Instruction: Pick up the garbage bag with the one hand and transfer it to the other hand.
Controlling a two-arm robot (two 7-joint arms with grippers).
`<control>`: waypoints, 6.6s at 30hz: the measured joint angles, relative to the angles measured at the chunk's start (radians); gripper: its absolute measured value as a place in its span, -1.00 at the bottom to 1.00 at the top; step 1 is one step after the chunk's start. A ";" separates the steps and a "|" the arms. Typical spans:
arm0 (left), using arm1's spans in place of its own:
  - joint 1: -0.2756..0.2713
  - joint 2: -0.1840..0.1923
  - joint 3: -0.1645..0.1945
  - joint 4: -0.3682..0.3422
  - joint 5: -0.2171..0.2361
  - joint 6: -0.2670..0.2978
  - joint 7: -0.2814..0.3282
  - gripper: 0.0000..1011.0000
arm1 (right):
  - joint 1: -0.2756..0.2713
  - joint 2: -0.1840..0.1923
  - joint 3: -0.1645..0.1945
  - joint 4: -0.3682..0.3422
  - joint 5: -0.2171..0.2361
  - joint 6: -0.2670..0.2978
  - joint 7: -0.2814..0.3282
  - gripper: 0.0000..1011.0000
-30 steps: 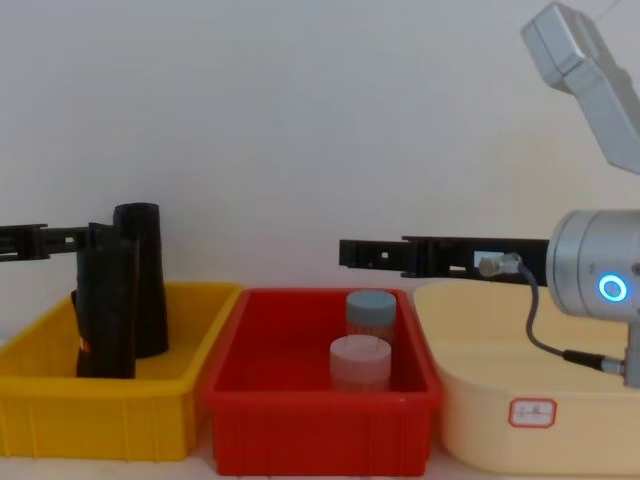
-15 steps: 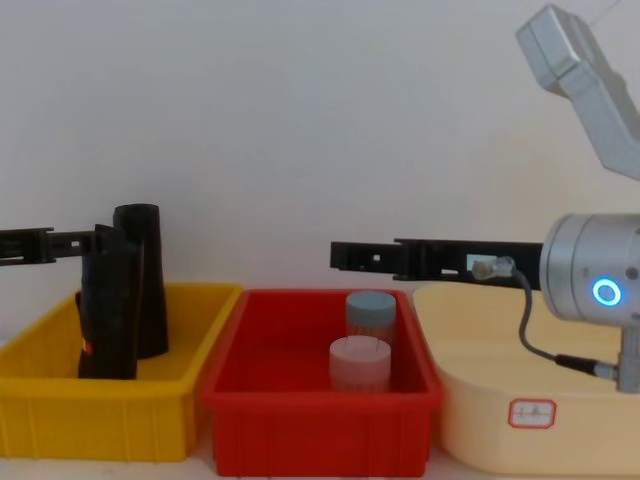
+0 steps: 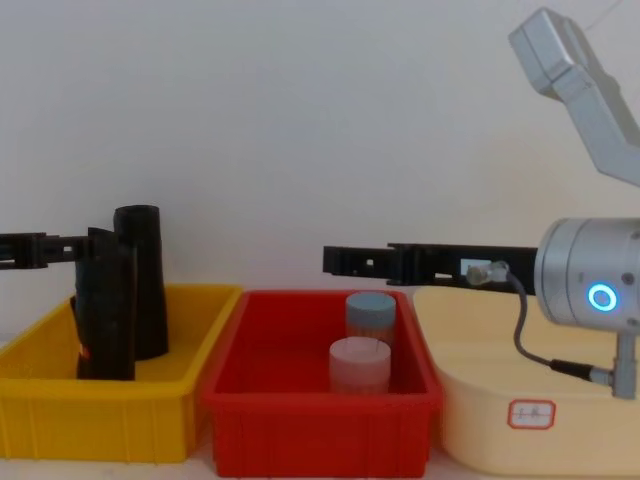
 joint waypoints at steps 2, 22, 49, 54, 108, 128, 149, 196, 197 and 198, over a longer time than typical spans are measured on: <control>0.002 0.003 0.001 -0.003 0.000 -0.002 0.002 0.98 | 0.000 0.002 -0.003 -0.001 0.000 0.000 -0.001 0.98; -0.005 -0.011 -0.021 -0.026 0.012 -0.117 0.020 0.98 | 0.010 0.001 -0.021 0.008 0.001 0.001 -0.009 0.98; -0.048 -0.043 -0.025 0.039 0.002 -0.143 -0.003 0.98 | 0.037 -0.008 -0.032 0.045 0.009 0.004 -0.003 0.98; -0.054 -0.039 -0.011 0.050 0.012 -0.124 -0.008 0.98 | 0.039 -0.007 -0.033 0.049 0.014 0.004 -0.002 0.98; -0.037 -0.020 0.033 0.026 0.104 -0.075 0.057 0.98 | 0.025 0.033 -0.039 0.028 0.053 -0.011 0.000 0.98; -0.049 -0.038 0.031 0.070 0.115 -0.082 0.021 0.98 | 0.044 0.028 -0.047 0.054 0.052 -0.015 0.012 0.98; -0.071 -0.069 0.048 0.124 0.147 -0.100 0.006 0.98 | 0.069 0.026 -0.057 0.092 0.064 -0.023 0.031 0.98; -0.096 -0.082 0.057 0.142 0.205 -0.086 0.034 0.98 | 0.204 0.008 -0.141 0.314 -0.054 0.005 0.075 0.98; -0.096 -0.082 0.057 0.142 0.205 -0.086 0.034 0.98 | 0.206 0.007 -0.143 0.319 -0.059 0.006 0.076 0.98; -0.096 -0.082 0.057 0.142 0.205 -0.086 0.034 0.98 | 0.206 0.007 -0.143 0.319 -0.059 0.006 0.076 0.98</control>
